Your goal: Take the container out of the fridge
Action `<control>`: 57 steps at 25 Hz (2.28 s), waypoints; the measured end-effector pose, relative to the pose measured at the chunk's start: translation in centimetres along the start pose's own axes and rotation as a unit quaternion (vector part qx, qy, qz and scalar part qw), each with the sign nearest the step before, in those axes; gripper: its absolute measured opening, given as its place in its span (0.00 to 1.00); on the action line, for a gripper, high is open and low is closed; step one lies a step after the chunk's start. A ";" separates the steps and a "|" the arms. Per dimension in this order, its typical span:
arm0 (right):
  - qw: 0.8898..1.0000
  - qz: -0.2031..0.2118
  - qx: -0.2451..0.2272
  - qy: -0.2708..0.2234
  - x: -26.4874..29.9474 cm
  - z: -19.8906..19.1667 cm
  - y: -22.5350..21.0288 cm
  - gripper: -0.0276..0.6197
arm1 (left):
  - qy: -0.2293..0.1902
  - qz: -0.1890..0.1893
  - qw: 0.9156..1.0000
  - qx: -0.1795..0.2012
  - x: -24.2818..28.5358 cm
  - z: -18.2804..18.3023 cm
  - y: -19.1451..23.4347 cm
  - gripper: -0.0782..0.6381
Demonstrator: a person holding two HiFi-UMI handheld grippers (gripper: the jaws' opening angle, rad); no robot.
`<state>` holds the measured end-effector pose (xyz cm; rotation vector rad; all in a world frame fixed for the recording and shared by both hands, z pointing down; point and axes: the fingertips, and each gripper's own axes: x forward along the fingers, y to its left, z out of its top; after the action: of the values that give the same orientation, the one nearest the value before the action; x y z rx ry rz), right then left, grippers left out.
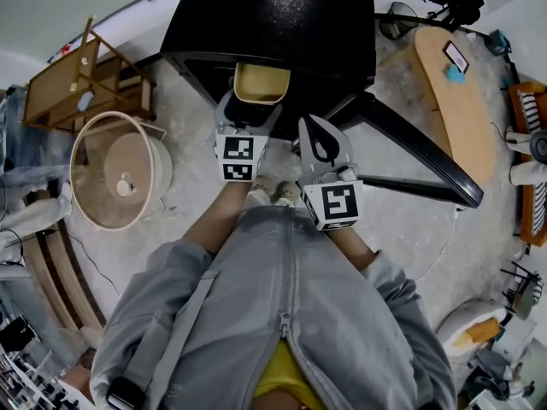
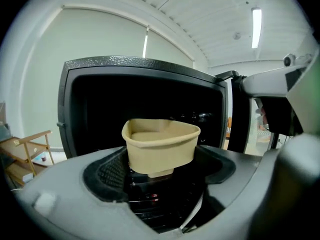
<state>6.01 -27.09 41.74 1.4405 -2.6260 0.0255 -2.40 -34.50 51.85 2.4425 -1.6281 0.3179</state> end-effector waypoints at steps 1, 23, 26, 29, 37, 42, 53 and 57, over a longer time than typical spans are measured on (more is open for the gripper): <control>1.000 0.003 0.001 -0.001 0.0 0.0 0.1 0.04 | 0.002 0.001 1.000 -0.001 -0.6 -0.2 0.0 0.70; 0.995 0.100 -0.003 -0.024 1.0 1.2 7.0 0.04 | -0.035 0.116 0.992 -0.023 -17.8 0.7 3.5 0.70; 0.995 0.099 -0.005 -0.032 1.0 2.1 7.5 0.04 | -0.046 0.136 0.989 -0.025 -19.0 2.1 4.4 0.70; 0.995 0.093 -0.017 -0.038 1.0 3.3 7.8 0.04 | -0.060 0.153 0.986 -0.020 -19.8 3.6 5.3 0.70; 0.994 0.089 -0.055 -0.033 0.4 4.2 8.8 0.04 | -0.078 0.156 0.985 -0.011 -20.6 5.6 5.8 0.70; 0.996 0.071 -0.048 -0.029 0.3 4.0 7.7 0.04 | -0.086 0.145 0.986 -0.020 -20.4 5.7 5.4 0.70; 0.996 0.066 -0.045 -0.033 0.4 4.0 7.4 0.04 | -0.082 0.135 0.987 -0.019 -19.8 5.7 5.3 0.70; 0.996 0.067 -0.044 -0.035 0.8 4.0 7.3 0.04 | -0.082 0.135 0.987 -0.018 -19.5 5.6 5.5 0.70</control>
<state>-1.02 -24.13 38.26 1.2584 -2.7369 -0.1275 -14.34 -20.84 41.18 2.2747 -2.0209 0.1247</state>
